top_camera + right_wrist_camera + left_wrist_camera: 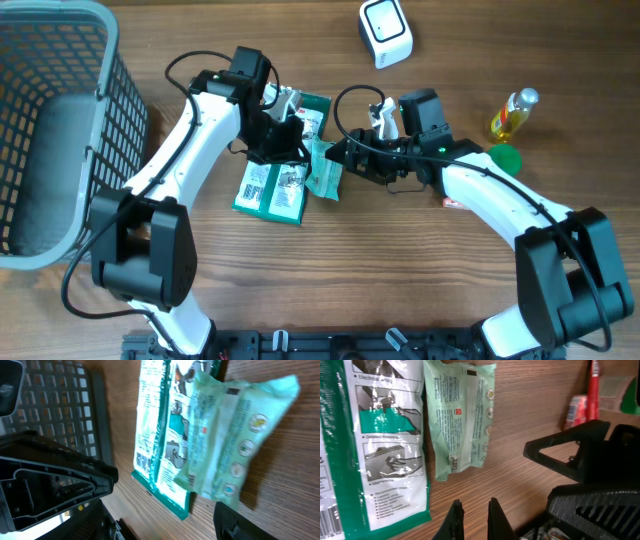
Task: Scan the item barcode
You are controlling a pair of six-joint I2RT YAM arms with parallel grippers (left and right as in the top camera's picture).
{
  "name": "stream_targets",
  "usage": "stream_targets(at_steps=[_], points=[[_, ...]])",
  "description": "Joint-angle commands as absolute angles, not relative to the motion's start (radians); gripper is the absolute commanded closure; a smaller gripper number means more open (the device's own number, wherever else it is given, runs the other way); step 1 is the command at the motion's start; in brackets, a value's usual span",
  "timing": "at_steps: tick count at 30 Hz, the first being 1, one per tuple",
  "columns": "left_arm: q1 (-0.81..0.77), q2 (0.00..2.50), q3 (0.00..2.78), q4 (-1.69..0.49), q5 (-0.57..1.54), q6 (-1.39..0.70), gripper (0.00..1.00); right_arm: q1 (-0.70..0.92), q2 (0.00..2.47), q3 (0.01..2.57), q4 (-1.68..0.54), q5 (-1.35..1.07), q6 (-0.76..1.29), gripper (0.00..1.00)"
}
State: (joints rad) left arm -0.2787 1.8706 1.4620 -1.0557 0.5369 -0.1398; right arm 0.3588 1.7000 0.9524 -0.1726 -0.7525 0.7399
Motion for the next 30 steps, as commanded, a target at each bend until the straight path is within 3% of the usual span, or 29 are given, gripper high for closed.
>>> stream_targets(at_steps=[1,3,7,8,10,11,21,30], points=[[-0.3,1.855,1.444,-1.039,0.388,-0.225,0.93,0.354,1.696,0.947,-0.2,-0.649,0.699,0.3],[-0.313,1.856,1.417,-1.012,0.431,-0.224,0.94,0.354,1.696,0.947,-0.194,-0.616,0.695,0.39],[-0.331,1.869,1.39,-0.954,0.445,-0.226,0.92,0.353,1.696,0.947,-0.111,-0.597,0.696,0.71],[-0.332,1.879,1.387,-0.944,0.444,-0.242,0.91,0.353,1.696,0.947,-0.117,-0.577,0.701,0.73],[-0.332,1.903,1.386,-0.941,0.444,-0.255,0.83,0.353,1.696,0.947,-0.156,-0.508,0.711,0.56],[-0.332,1.918,1.385,-0.932,0.444,-0.255,0.8,0.353,1.696,0.947,-0.173,-0.476,0.71,0.53],[-0.344,2.017,1.384,-0.825,0.368,-0.3,0.82,0.357,1.761,0.947,-0.168,-0.419,0.717,0.51],[-0.454,2.044,1.384,-0.801,0.368,-0.3,0.82,0.357,1.779,0.947,-0.21,-0.427,0.712,0.54]])
